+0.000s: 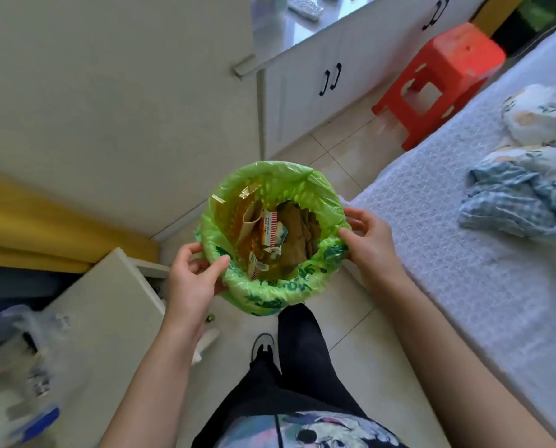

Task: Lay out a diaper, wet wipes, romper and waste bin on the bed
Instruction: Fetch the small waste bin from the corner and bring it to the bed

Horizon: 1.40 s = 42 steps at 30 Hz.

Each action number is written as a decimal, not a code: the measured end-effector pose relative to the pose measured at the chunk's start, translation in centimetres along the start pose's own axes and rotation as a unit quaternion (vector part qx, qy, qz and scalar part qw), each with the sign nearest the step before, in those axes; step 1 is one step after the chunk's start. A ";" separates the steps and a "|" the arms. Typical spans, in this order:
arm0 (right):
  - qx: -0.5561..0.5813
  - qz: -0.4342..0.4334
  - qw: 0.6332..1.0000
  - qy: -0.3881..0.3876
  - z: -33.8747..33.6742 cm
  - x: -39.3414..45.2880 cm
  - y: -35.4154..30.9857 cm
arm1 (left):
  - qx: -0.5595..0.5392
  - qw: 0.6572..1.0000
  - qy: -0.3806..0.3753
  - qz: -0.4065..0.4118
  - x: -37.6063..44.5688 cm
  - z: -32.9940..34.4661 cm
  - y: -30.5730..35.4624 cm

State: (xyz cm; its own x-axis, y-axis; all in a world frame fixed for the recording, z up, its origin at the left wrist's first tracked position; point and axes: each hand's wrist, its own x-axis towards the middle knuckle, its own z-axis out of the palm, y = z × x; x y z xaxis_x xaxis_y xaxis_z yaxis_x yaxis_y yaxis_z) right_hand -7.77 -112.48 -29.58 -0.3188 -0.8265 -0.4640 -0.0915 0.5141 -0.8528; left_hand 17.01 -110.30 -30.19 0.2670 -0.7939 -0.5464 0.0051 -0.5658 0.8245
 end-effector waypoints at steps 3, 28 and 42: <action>0.009 0.013 0.999 0.041 -1.2 -4.0 2.4 | 0.043 0.997 -0.062 0.016 -1.8 -1.3 0.0; 0.124 0.144 0.876 0.443 -20.6 -39.0 26.7 | 0.365 0.821 -0.415 0.144 -28.3 16.4 -13.3; 0.218 0.242 0.703 0.632 -28.7 -61.3 40.3 | 0.452 0.645 -0.586 0.190 -51.7 25.7 -28.2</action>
State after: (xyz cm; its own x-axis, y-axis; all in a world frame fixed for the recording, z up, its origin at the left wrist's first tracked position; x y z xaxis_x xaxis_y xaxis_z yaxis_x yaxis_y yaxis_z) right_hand -19.03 -34.52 -28.63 -0.8219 0.4269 -0.3771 0.5267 0.3175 -0.7885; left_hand -21.71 -59.06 -28.97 -0.8316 -0.2358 -0.5028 -0.5513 0.2417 0.7985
